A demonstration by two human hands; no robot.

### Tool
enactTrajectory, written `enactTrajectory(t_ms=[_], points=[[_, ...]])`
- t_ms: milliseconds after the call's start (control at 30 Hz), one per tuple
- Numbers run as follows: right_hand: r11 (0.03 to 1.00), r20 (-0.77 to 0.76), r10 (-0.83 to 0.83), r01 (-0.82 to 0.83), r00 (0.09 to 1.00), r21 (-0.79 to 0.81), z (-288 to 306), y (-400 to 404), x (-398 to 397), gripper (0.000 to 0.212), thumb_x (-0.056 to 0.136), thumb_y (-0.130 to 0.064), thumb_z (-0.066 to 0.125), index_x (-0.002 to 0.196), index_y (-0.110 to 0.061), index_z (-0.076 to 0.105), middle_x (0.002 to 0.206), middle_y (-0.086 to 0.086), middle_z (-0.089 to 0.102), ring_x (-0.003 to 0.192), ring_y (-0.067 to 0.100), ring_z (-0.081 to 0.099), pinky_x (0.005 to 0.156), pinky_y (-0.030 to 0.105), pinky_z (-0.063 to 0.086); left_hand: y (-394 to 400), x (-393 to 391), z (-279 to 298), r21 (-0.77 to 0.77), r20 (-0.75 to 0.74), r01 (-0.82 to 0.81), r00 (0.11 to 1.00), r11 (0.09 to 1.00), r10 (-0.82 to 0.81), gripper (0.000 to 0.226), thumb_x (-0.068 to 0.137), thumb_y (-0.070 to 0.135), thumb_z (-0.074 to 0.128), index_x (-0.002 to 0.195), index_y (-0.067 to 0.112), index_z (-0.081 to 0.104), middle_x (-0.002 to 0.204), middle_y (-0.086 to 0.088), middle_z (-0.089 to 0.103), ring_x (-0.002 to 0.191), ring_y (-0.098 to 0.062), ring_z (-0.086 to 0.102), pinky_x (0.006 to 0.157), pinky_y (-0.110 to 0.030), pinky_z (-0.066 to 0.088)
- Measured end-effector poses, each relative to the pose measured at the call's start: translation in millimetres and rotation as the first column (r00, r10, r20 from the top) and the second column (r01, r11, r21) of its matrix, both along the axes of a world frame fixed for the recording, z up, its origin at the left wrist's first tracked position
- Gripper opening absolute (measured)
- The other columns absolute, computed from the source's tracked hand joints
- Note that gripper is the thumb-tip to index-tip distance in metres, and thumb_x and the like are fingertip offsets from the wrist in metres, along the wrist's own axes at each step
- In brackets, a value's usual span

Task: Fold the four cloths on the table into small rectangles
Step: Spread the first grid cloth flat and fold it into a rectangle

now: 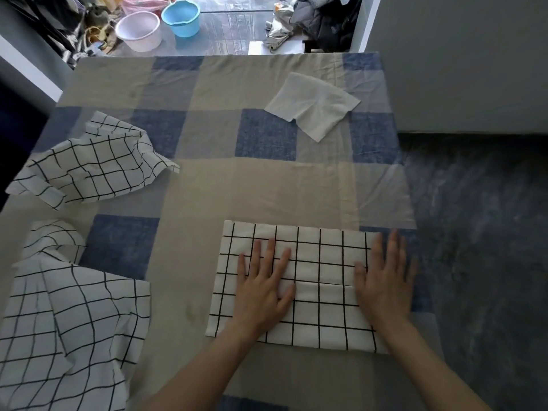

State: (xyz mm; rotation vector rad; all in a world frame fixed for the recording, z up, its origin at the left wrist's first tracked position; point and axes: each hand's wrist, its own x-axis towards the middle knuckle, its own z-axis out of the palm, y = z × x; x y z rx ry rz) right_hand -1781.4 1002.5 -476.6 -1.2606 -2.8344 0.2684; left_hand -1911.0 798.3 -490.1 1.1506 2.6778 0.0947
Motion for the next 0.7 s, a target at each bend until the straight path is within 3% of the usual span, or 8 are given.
enactTrajectory(t_ms=[133,200,333,433,567,700], points=[[0.948,-0.178,0.295,-0.311,0.939,-0.071,22.7,-63.8,-24.9,0.063,0.097,-0.032,0.034,0.154,-0.013,0.015,0.163,0.010,0.001,0.150,0.025,-0.002,0.119,0.048,0.003,1.1,1.4,-1.4,0.013,-0.010,-0.004,1.000,1.000,0.004,0.072,0.092,0.057,0.036,0.155,0.031,0.012,0.163,-0.002,0.002,0.150,-0.027,-0.005,0.117,-0.058,0.005],[0.914,-0.166,0.358,-0.381,0.919,-0.136,13.3,-97.0,-29.6,0.060,0.099,-0.035,0.029,0.155,-0.018,0.012,0.163,0.004,0.001,0.150,0.019,-0.004,0.118,0.047,0.004,-0.9,0.5,-3.4,0.031,0.004,0.004,1.000,1.000,-0.004,0.068,0.094,0.051,0.034,0.155,0.032,0.010,0.163,0.001,0.001,0.150,-0.027,-0.005,0.117,-0.058,0.007],[0.925,-0.014,0.353,-0.352,0.935,-0.141,-16.4,-107.2,-8.3,0.063,0.098,-0.043,0.029,0.155,-0.020,0.015,0.163,0.002,0.006,0.150,0.020,0.006,0.117,0.049,0.011,-5.4,-0.9,-5.5,0.044,0.020,-0.035,0.999,0.998,0.034,0.062,0.097,0.037,0.027,0.155,0.032,0.007,0.163,0.005,0.000,0.150,-0.022,-0.005,0.117,-0.054,0.008],[0.956,0.015,0.275,-0.272,0.961,-0.115,-19.2,-91.1,16.2,0.067,0.094,-0.044,0.036,0.154,-0.021,0.018,0.163,0.003,0.010,0.150,0.022,0.007,0.118,0.049,0.011,-5.9,-0.8,-5.0,0.043,0.015,-0.029,0.999,0.999,0.028,0.060,0.098,0.040,0.022,0.155,0.033,0.006,0.163,0.005,0.000,0.150,-0.020,-0.007,0.118,-0.053,0.006],[0.983,0.040,0.157,-0.152,0.987,-0.104,-17.8,-77.3,39.4,0.068,0.093,-0.046,0.032,0.153,-0.015,0.022,0.162,0.009,0.011,0.149,0.025,0.008,0.118,0.049,0.011,-3.4,1.3,-1.6,0.079,0.024,-0.014,1.000,0.997,0.012,0.060,0.098,0.043,0.022,0.155,0.031,0.007,0.163,0.004,0.000,0.150,-0.019,-0.006,0.118,-0.052,0.008],[0.990,0.046,0.097,-0.092,0.994,-0.105,-18.6,-79.2,41.8,0.069,0.093,-0.047,0.032,0.153,-0.014,0.020,0.162,0.011,0.008,0.150,0.025,0.006,0.119,0.048,0.008,7.1,21.8,5.7,0.150,0.016,0.145,0.989,0.978,-0.149,0.060,0.100,0.036,0.031,0.155,0.027,0.008,0.163,0.003,0.000,0.150,-0.019,-0.003,0.119,-0.049,0.004]])
